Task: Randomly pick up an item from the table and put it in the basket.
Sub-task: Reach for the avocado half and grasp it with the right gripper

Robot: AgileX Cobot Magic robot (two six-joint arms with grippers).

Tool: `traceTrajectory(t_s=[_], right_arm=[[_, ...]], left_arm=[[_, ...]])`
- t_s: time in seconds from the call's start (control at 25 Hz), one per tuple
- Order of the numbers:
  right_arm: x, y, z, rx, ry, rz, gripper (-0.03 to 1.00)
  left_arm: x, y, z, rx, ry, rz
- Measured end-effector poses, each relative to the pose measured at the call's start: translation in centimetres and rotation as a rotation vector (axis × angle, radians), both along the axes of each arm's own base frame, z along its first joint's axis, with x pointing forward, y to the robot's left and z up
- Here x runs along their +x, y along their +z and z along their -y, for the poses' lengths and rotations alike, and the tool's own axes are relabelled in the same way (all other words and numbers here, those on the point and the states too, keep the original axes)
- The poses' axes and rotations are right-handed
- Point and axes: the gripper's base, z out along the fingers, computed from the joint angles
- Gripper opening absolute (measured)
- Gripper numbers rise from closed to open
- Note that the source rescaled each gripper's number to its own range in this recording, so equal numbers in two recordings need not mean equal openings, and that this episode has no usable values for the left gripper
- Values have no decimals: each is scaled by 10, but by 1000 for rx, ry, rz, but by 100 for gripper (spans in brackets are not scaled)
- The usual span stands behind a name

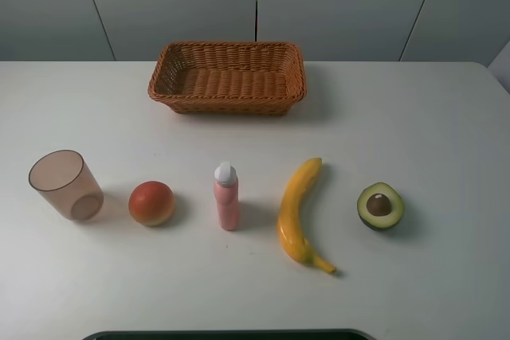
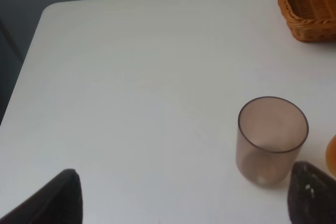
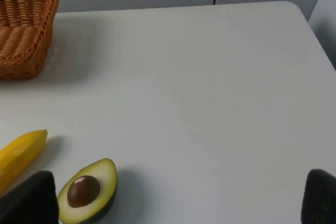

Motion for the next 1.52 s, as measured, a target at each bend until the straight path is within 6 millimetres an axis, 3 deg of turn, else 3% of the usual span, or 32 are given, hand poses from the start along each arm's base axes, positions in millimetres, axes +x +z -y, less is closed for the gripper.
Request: traceTrajectory(t_s=[1.12,1.28,1.52], right_arm=[[2,6,-7,67,48,25,100],[29,32,-8,79,72,-80,100],[107,64,-10,104,121,-319,100]], left_arm=[[0,0,0,0,0,0],[0,0,0,0,0,0],[0,0,0,0,0,0]])
